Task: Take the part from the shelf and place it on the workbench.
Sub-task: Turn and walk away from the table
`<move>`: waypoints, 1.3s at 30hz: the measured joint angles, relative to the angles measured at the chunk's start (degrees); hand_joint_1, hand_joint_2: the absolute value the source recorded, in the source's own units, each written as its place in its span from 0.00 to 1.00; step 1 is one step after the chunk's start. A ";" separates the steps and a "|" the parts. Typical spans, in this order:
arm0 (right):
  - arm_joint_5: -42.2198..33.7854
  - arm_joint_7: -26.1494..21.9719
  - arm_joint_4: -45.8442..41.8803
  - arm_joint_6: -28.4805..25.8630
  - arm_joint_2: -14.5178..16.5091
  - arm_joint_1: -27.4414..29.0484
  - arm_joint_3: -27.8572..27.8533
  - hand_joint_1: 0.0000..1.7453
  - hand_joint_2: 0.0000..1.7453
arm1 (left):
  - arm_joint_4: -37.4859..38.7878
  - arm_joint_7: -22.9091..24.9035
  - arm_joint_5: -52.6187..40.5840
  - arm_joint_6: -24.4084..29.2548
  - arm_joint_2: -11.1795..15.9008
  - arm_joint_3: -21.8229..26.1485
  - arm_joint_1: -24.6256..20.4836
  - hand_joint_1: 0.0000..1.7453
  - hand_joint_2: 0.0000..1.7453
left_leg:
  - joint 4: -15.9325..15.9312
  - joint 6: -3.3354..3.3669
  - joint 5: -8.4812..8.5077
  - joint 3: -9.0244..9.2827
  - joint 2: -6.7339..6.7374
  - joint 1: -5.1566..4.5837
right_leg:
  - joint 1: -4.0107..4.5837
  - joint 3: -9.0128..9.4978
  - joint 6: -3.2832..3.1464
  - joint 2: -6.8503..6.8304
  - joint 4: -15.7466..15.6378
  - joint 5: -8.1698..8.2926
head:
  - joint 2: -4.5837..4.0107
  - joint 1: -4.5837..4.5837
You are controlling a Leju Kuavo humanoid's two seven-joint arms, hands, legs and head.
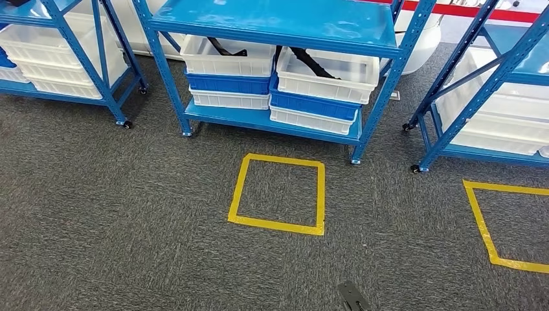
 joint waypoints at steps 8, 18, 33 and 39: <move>0.24 0.04 0.12 0.06 0.04 -0.11 0.14 0.00 0.00 | 0.00 0.09 -0.01 0.02 -0.11 -0.01 -0.07 0.00 0.00 | 0.53 -3.26 -1.32 0.74 -0.25 0.82 | -0.48 7.66 1.14 -0.14 -14.52 5.59 | 0.00 -0.02; 0.65 0.03 0.18 0.09 0.14 -0.03 0.33 0.00 0.00 | 0.00 0.32 0.03 0.18 -0.23 0.00 -0.02 0.00 0.00 | 14.20 -2.33 -4.63 -7.83 -0.28 0.50 | 1.13 8.58 -2.43 0.04 -14.55 4.82 | 0.00 -0.15; 1.46 0.17 0.22 0.22 0.12 -0.08 0.78 0.00 0.00 | -0.04 0.42 0.04 0.68 -0.36 0.04 -0.23 0.00 0.00 | 0.45 -0.29 0.68 -1.13 0.14 -0.30 | 0.33 1.14 0.73 -0.15 -1.64 0.70 | 0.00 0.05; 1.60 0.39 0.22 0.23 0.22 -0.23 0.85 0.00 0.00 | -0.07 0.41 0.06 0.75 -0.24 0.04 -0.27 0.00 0.00 | 0.68 -2.42 -0.73 -0.12 -0.05 -0.30 | 0.03 7.68 0.35 -0.47 -14.92 5.61 | 0.00 -0.15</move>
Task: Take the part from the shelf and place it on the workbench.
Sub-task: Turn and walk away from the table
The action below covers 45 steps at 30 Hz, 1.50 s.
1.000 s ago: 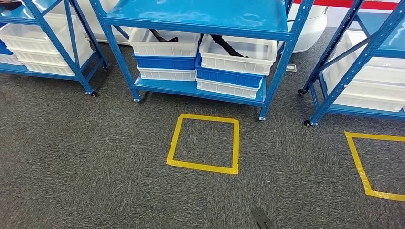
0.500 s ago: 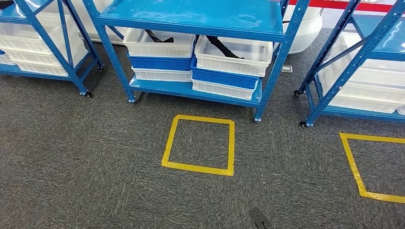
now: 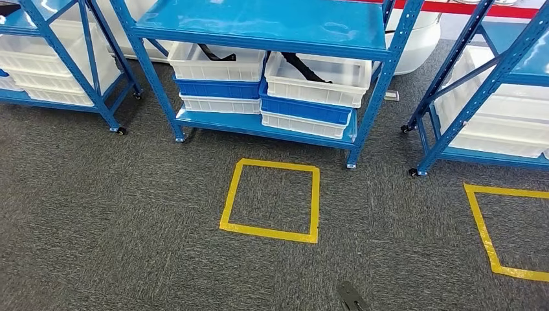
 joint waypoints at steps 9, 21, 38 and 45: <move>0.18 0.31 0.00 -0.05 0.07 0.03 0.00 0.00 0.00 | 0.00 0.00 -0.02 0.28 -0.04 0.02 0.26 0.00 0.00 | 15.08 -0.86 -3.46 -9.60 -0.04 0.55 | 0.22 2.19 -2.65 0.29 -0.23 -1.51 | 0.00 -0.20; 0.57 0.49 0.00 -0.08 0.27 -0.15 0.04 0.00 0.00 | 0.00 -0.09 -0.23 0.43 0.06 0.07 0.06 0.00 0.00 | 0.14 2.38 1.57 -1.57 -0.21 0.03 | 0.51 -3.39 -0.78 0.36 12.03 -7.97 | 0.00 -0.07; 0.97 0.58 0.00 -0.14 0.19 -0.04 0.02 0.00 0.00 | 0.00 -0.05 -0.62 0.49 -0.11 0.57 0.20 0.00 0.00 | 16.73 -0.97 -7.82 -8.20 -0.34 0.14 | 0.32 1.01 -3.10 0.11 0.03 -0.97 | 0.00 -0.31; 1.07 0.64 0.01 -0.27 0.31 -0.18 0.02 0.00 0.00 | 0.02 0.01 -0.73 0.60 -0.03 0.68 0.13 0.00 0.00 | 2.34 0.49 1.56 -3.82 -0.39 -0.34 | 0.79 3.26 -1.56 0.55 -0.18 -3.55 | 0.00 -0.31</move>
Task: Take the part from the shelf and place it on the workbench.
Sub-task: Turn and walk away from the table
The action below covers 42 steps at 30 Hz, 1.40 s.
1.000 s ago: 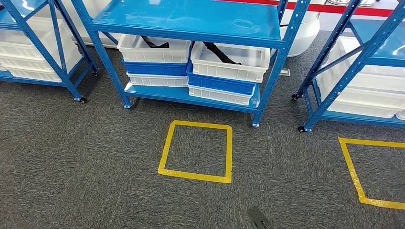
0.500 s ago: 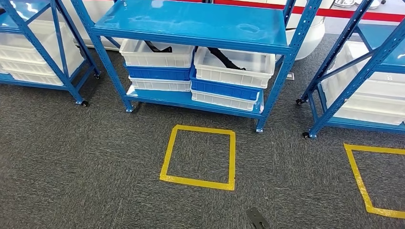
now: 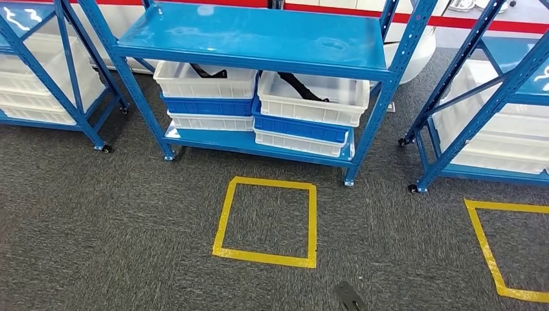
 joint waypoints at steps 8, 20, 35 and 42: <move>0.09 0.03 0.01 -0.02 0.05 -0.07 0.04 0.00 0.00 | 0.00 0.12 -0.02 0.35 -0.02 0.23 -0.10 0.00 0.00 | -1.71 2.46 -1.33 2.84 -0.02 0.04 | -0.08 -8.31 0.86 -0.23 14.55 -5.00 | 0.00 0.19; 0.03 0.17 -0.01 -0.04 -0.06 0.04 0.03 0.00 0.00 | -0.01 0.33 -0.09 0.46 -0.28 0.25 -0.26 0.00 0.00 | 0.98 -0.29 -6.79 5.60 -0.15 0.02 | 0.03 -3.24 -0.92 -0.24 -0.62 4.29 | 0.00 -0.04; 0.03 0.17 -0.01 -0.04 0.15 -0.22 0.04 0.00 0.00 | 0.03 0.47 -0.12 0.50 -0.16 0.30 -0.12 0.00 0.00 | -1.07 1.10 -0.48 1.19 -0.07 0.81 | -0.23 -0.01 1.29 -0.08 1.71 -1.49 | 0.00 -0.12; 0.03 0.17 0.02 -0.04 0.06 0.10 0.04 0.00 0.00 | 0.02 0.48 -0.19 0.50 -0.18 0.32 -0.07 0.00 0.00 | -1.20 1.93 -2.62 3.80 -0.29 0.49 | -0.29 -8.96 2.36 -0.23 11.51 -1.00 | 0.00 -0.07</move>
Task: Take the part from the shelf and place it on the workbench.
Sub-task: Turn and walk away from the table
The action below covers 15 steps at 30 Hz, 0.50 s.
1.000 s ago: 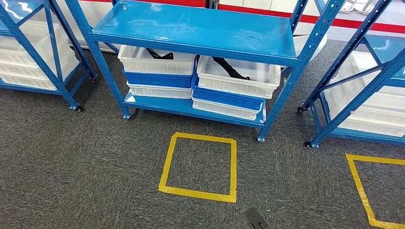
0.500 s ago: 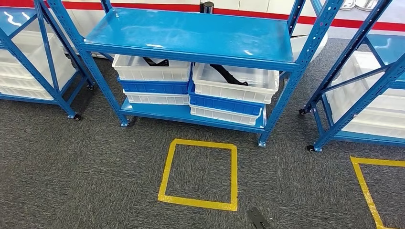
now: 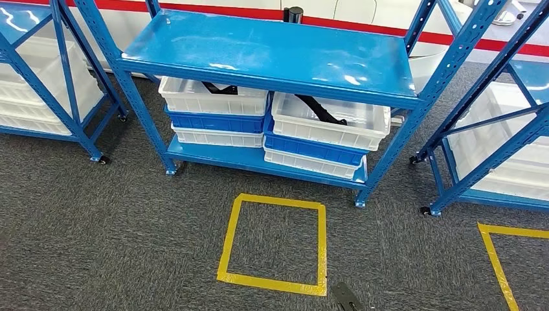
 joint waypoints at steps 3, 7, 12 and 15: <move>0.00 0.01 0.00 0.00 -0.06 -0.04 0.00 0.00 0.00 | 0.01 -0.01 -0.12 0.01 -0.02 0.01 -0.05 0.00 0.00 | 0.00 -0.81 -1.44 1.07 -0.14 -0.28 | 0.35 3.83 -0.47 -0.28 -9.93 4.85 | 0.00 0.02; 0.04 0.02 -0.01 0.00 0.02 0.00 0.00 0.00 0.00 | 0.00 0.00 -0.24 0.02 -0.07 0.01 -0.14 0.00 0.00 | 0.18 -2.04 -2.50 1.57 -0.02 -0.18 | 0.29 4.99 -2.43 -0.17 -11.18 4.76 | 0.00 -0.07; 0.15 0.00 -0.02 -0.04 0.07 -0.04 -0.02 0.00 0.00 | -0.02 0.02 -0.32 0.05 -0.09 -0.01 -0.10 0.00 0.00 | 14.74 -3.07 -8.07 -7.07 0.28 0.07 | 0.00 6.75 -3.99 -0.18 -11.54 3.50 | 0.00 -0.19; 0.19 -0.01 -0.02 -0.04 0.11 0.11 -0.02 0.00 0.00 | -0.02 0.05 -0.32 0.07 -0.09 0.01 0.02 0.00 0.00 | 11.26 -3.06 -2.60 -7.83 0.34 0.12 | -0.02 8.26 -3.64 0.05 -11.53 2.33 | 0.00 -0.20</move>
